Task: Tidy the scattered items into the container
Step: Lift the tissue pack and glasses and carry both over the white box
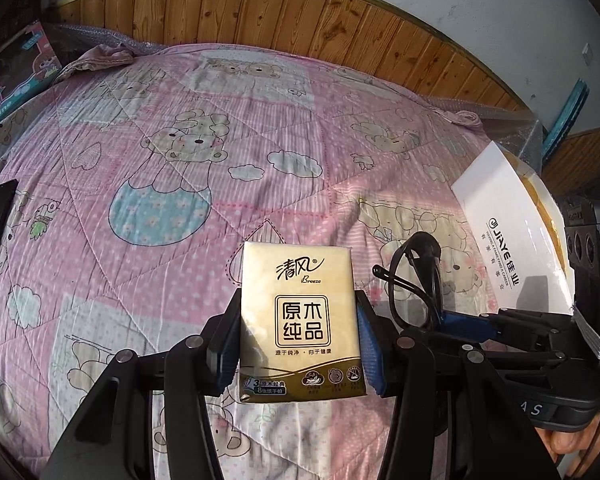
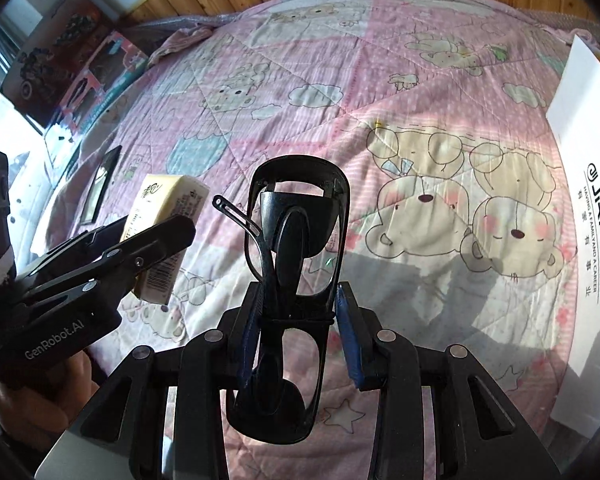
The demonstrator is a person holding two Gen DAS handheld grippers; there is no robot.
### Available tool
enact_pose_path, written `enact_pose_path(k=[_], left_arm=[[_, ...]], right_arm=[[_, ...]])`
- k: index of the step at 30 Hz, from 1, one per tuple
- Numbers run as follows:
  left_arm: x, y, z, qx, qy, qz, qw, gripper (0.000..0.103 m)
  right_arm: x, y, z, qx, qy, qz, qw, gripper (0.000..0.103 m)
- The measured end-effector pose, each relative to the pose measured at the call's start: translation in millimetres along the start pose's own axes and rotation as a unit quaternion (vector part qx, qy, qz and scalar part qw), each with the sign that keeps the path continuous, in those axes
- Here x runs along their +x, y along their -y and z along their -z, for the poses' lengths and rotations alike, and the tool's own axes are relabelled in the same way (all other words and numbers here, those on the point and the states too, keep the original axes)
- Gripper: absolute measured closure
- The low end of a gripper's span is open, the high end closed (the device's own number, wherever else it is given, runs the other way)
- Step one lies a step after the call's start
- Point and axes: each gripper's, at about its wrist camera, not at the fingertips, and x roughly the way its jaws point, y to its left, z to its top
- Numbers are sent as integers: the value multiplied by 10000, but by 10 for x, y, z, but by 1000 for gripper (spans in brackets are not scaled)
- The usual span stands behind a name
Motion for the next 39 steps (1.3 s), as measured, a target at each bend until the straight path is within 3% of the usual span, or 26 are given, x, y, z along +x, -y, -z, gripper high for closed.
enact_pose_path(k=[16, 39], left_arm=[[-334, 120, 194, 166, 91, 1, 9998, 51], [-494, 733, 238, 620, 31, 136, 9980, 51]], right_arm=[[-349, -170, 314, 245, 378, -300, 9985, 65], [-992, 315, 515, 906, 1124, -715, 9869, 65]])
